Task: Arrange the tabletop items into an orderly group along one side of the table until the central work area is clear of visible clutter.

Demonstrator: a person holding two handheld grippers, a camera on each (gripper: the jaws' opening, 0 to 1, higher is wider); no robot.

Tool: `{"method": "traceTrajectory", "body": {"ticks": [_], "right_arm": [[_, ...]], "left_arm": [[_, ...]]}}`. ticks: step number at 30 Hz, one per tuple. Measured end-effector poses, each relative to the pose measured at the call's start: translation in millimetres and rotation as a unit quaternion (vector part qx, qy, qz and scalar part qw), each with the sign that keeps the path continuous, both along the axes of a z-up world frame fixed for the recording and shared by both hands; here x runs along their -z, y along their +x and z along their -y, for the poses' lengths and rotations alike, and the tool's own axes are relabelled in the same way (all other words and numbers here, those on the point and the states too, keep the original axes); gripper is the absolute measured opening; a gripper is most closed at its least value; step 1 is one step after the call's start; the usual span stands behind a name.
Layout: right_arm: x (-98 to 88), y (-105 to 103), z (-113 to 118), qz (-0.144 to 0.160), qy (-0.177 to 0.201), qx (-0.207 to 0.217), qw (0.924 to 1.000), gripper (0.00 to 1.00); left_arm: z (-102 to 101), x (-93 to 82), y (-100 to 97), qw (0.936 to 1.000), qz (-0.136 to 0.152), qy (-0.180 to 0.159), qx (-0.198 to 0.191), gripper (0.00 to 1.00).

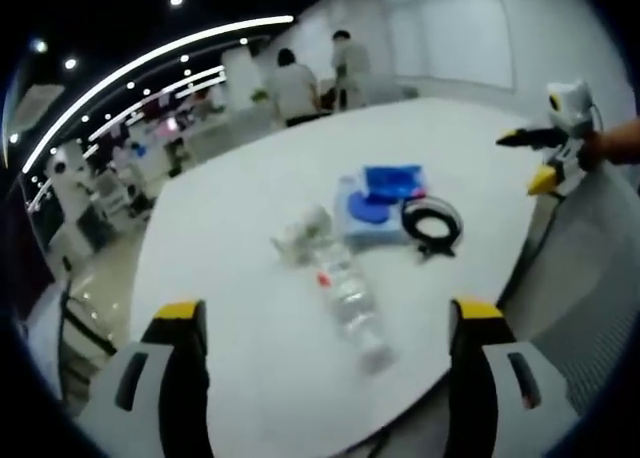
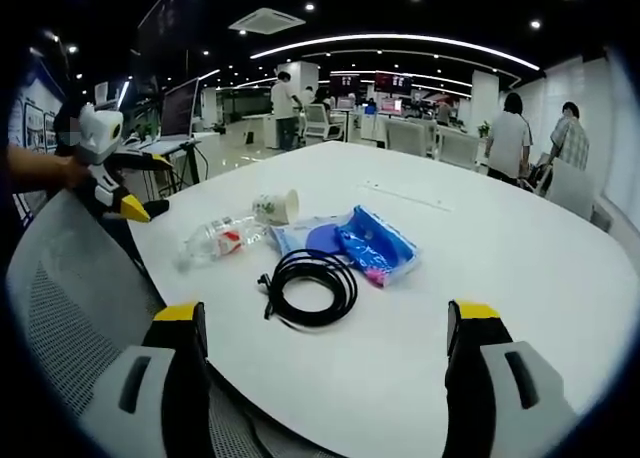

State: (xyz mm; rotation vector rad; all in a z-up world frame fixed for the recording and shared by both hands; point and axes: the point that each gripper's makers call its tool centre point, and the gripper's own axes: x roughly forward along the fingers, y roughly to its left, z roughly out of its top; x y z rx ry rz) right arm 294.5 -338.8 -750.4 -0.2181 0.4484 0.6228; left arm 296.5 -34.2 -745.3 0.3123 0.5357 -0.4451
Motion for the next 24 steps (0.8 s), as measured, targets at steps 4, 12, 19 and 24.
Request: {"method": "traceTrajectory", "body": {"ticks": [4,12,19,24], "right_arm": [[-0.9,1.2,1.6,0.003,0.001,0.003,1.0000,0.99],[-2.3,3.8,3.7,0.006,-0.002,0.006,1.0000,0.99],[-2.5,5.5,5.4,0.007,-0.007,0.009,0.9999,0.99],[-1.7,6.0,5.9,0.005,-0.009,0.010,0.9999,0.98]], "left_arm": [[2.5,3.7,11.8,0.9999,-0.009,0.005,0.001,0.94],[13.6,24.3,32.7,0.9992,-0.038,0.008,0.004,0.91],[17.8,51.0,39.0,0.9975,-0.071,0.006,-0.002,0.87],[20.5,69.7,42.5,0.9949,-0.100,0.013,0.001,0.84]]}}
